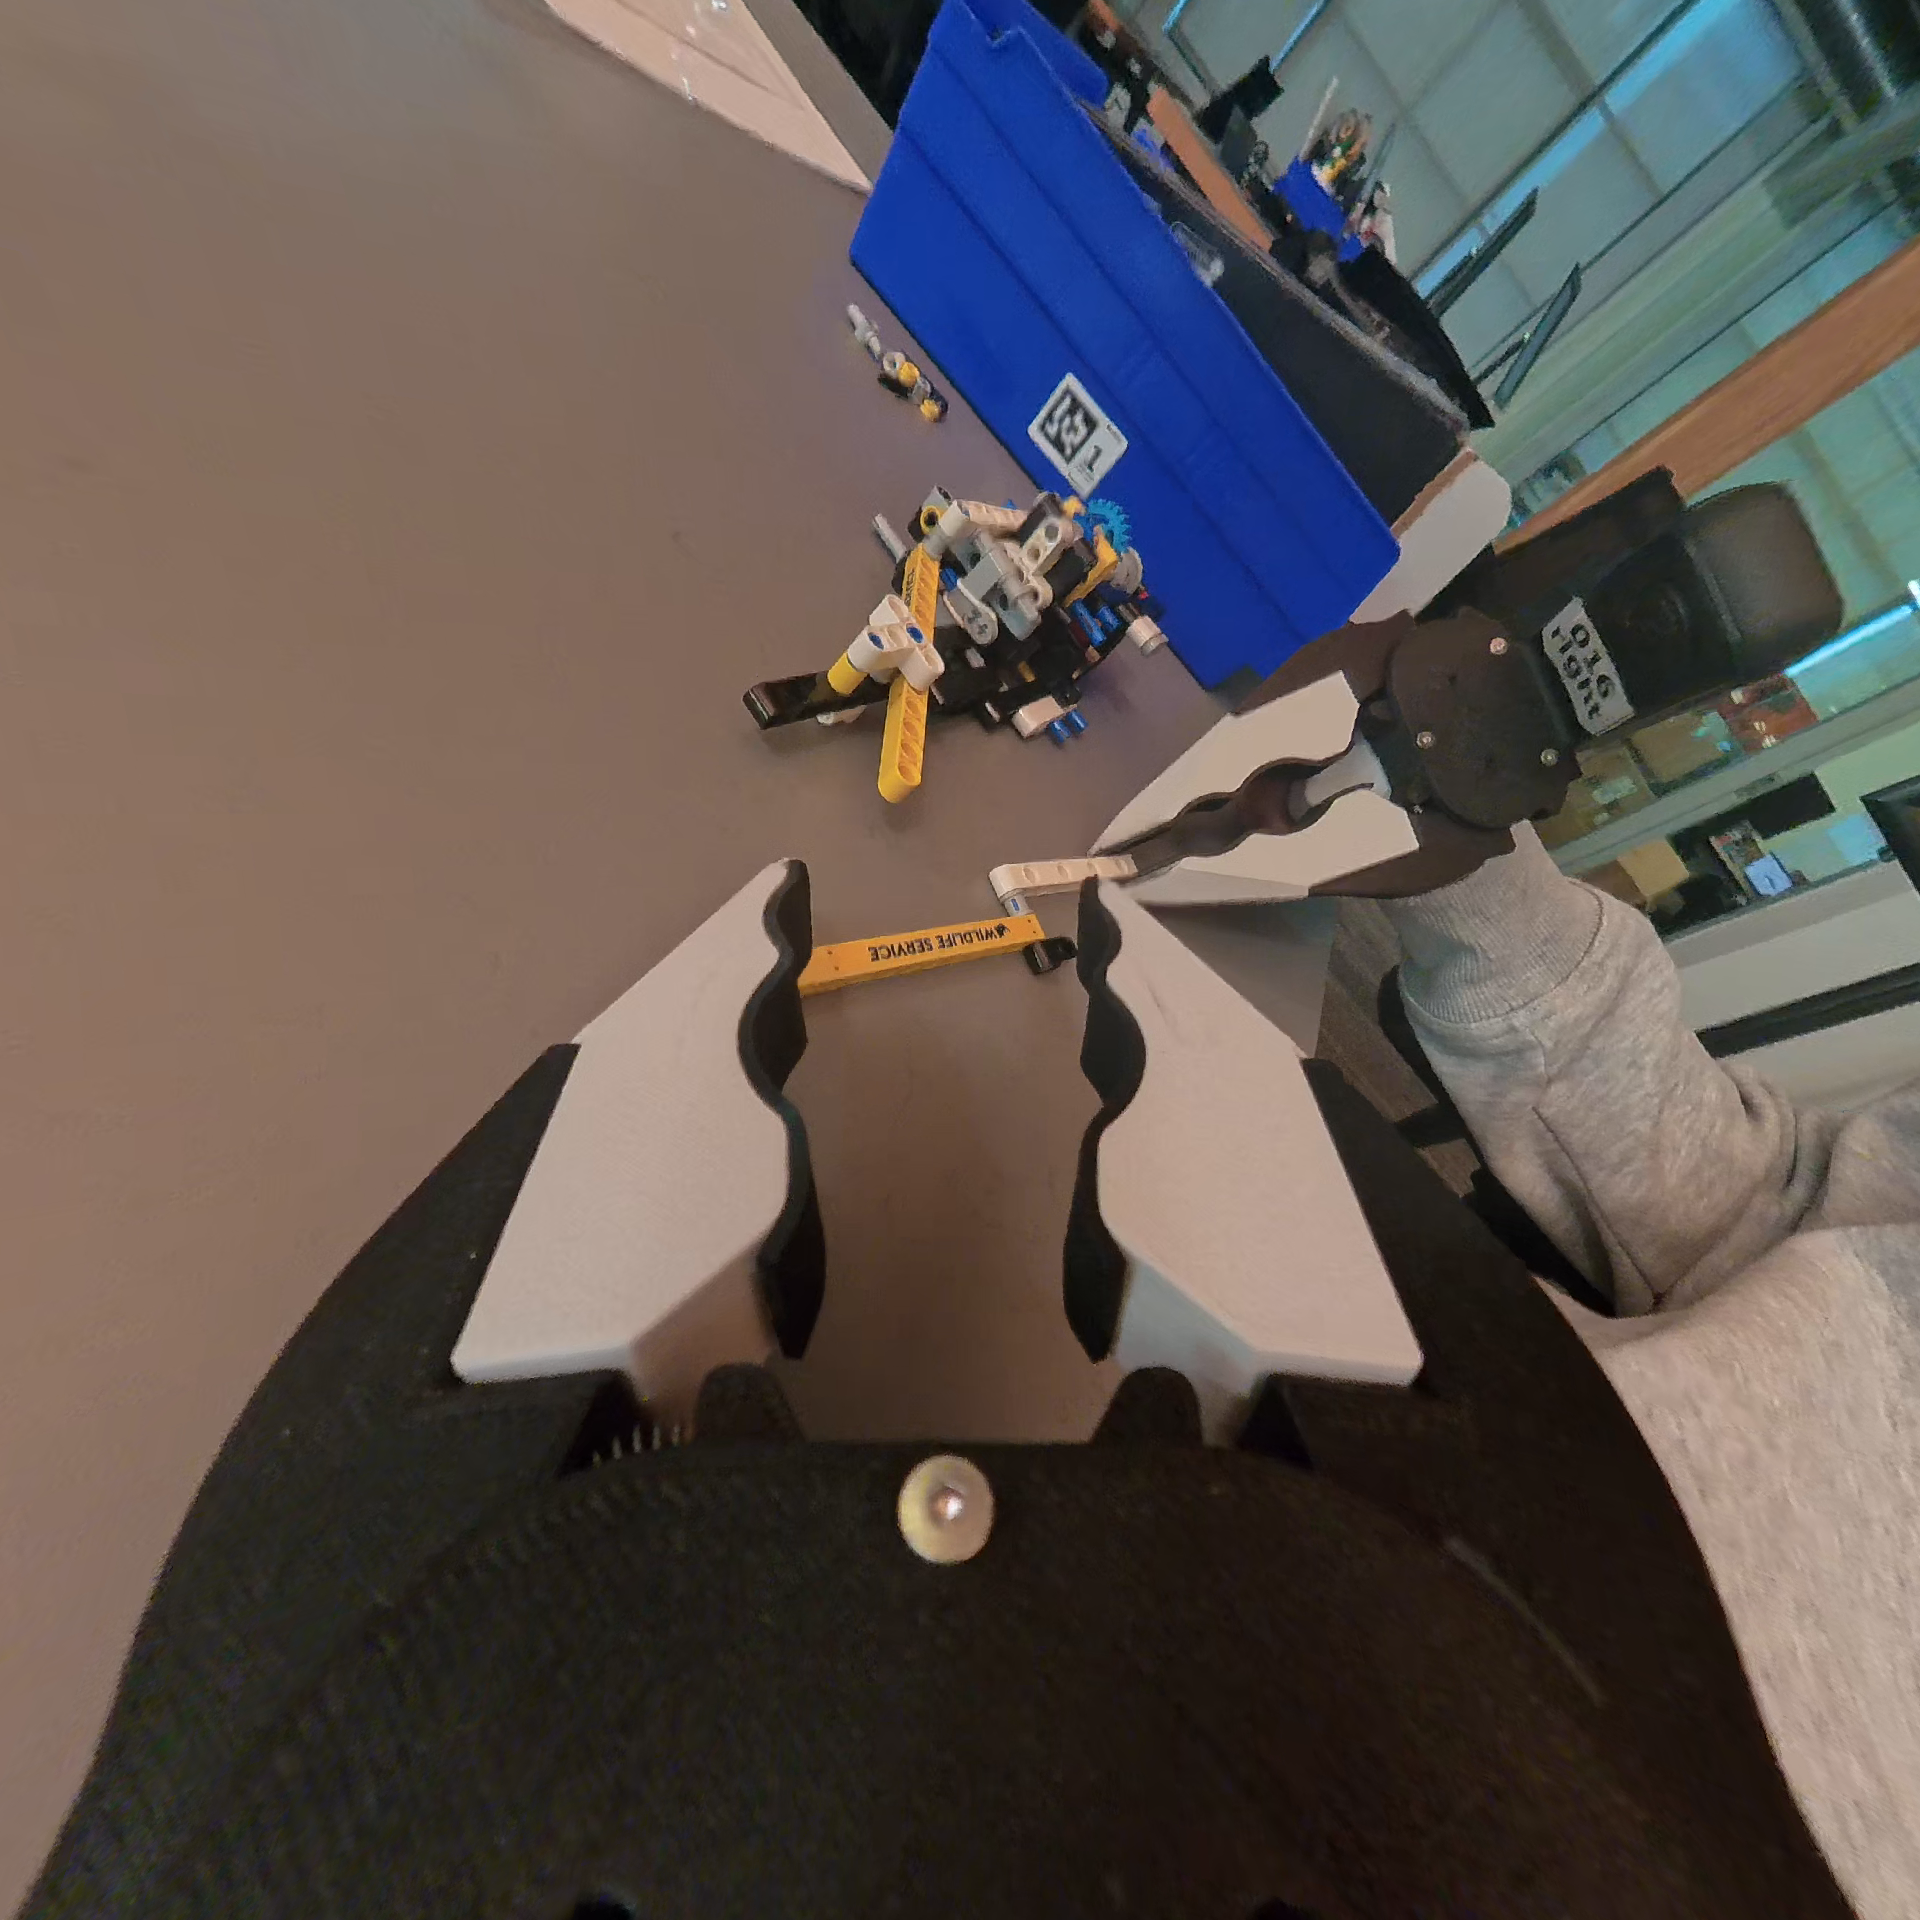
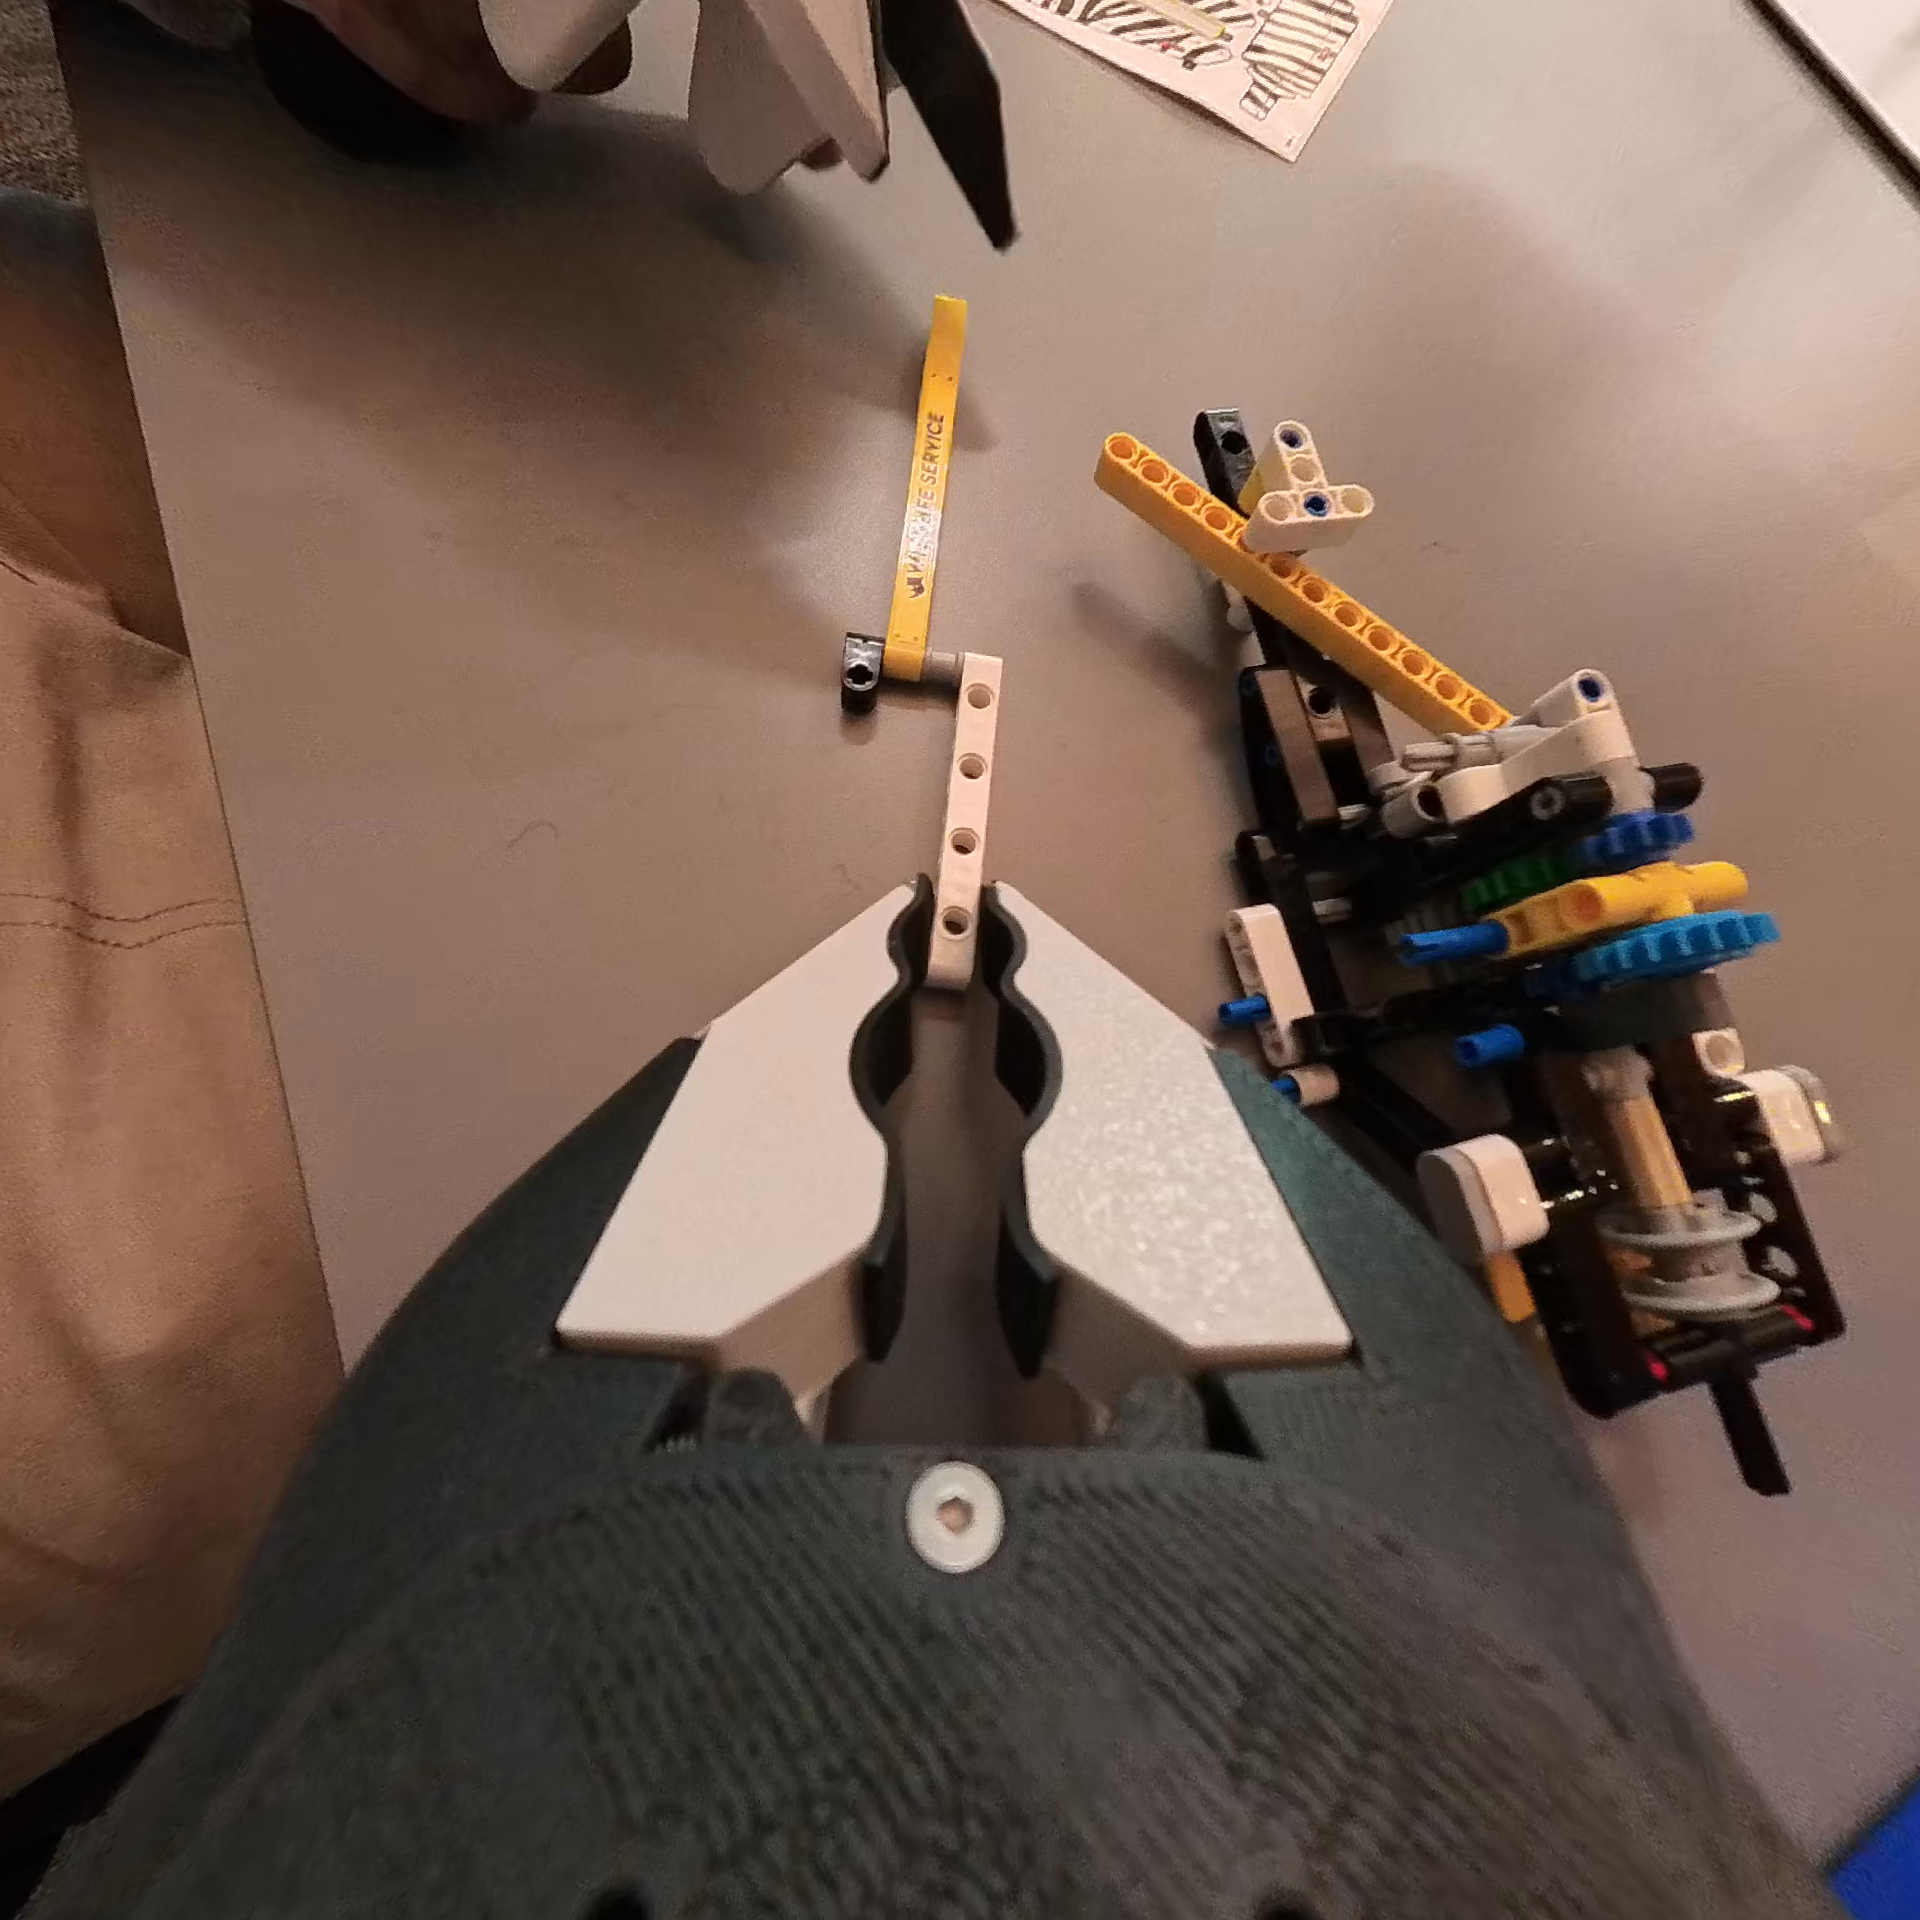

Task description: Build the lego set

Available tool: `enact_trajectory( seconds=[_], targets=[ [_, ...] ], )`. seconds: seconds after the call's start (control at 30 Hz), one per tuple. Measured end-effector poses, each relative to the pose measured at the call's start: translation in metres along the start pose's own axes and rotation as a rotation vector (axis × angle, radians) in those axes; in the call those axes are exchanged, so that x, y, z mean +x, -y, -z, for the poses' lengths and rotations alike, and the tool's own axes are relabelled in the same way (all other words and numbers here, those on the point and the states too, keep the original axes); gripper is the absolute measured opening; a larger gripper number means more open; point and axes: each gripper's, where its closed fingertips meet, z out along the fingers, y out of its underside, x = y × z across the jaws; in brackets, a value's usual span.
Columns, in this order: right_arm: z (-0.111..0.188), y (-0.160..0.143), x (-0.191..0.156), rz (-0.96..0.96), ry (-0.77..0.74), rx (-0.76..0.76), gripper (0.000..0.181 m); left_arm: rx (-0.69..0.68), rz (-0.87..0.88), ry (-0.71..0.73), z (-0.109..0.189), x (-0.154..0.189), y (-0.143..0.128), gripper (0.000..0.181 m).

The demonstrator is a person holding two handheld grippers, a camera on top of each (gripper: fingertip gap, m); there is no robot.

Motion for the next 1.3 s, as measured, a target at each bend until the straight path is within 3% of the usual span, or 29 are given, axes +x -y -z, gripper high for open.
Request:
enact_trajectory(
  seconds=[0.07, 0.13, 0.33, 0.43, 0.53, 0.67, 0.8, 1.0, 1.07, 1.2, 1.27, 1.3],
  targets=[
    [0.0, 0.0, 0.0, -0.002, -0.002, 0.0, 0.008, 0.102, -0.035, 0.066, 0.005, -0.007, 0.019, 0.057],
    [0.0, 0.0, 0.0, -0.006, 0.002, 0.0, 0.008, 0.266, -0.082, 0.224, 0.02, -0.025, 0.06, 0.067],
    [0.0, 0.0, 0.0, -0.024, 0.019, -0.001, 0.008, 0.59, -0.305, 0.765, 0.066, -0.082, 0.226, 0.104],
    [0.0, 0.0, 0.0, -0.022, 0.018, -0.001, 0.007, 0.701, -0.324, 0.92, 0.065, -0.11, 0.298, 0.113],
    [0.0, 0.0, -0.001, -0.015, 0.014, -0.001, 0.007, 0.703, -0.277, 0.982, 0.046, -0.141, 0.34, 0.116],
    [0.0, 0.0, -0.001, -0.007, 0.008, 0.0, 0.007, 0.645, -0.228, 1.06, 0.026, -0.179, 0.356, 0.113],
    [0.0, 0.0, -0.001, -0.014, 0.015, 0.0, 0.007, 0.668, -0.243, 1.071, 0.022, -0.185, 0.359, 0.094],
    [0.0, 0.0, -0.002, -0.015, 0.016, 0.0, 0.007, 0.655, -0.325, 0.988, 0.0, -0.165, 0.359, 0.034],
    [0.0, 0.0, -0.002, -0.01, 0.012, 0.0, 0.007, 0.688, -0.324, 0.943, -0.004, -0.157, 0.359, 0.001],
    [0.0, 0.0, -0.002, -0.011, 0.013, 0.0, 0.007, 0.675, -0.322, 0.92, -0.013, -0.154, 0.357, 0.0],
    [0.0, 0.0, -0.002, -0.008, 0.011, 0.0, 0.007, 0.725, -0.317, 0.959, -0.001, -0.152, 0.358, 0.001],
    [0.0, 0.0, -0.002, -0.006, 0.009, 0.0, 0.007, 0.775, -0.324, 1.004, 0.013, -0.151, 0.359, 0.02]
  ],
)
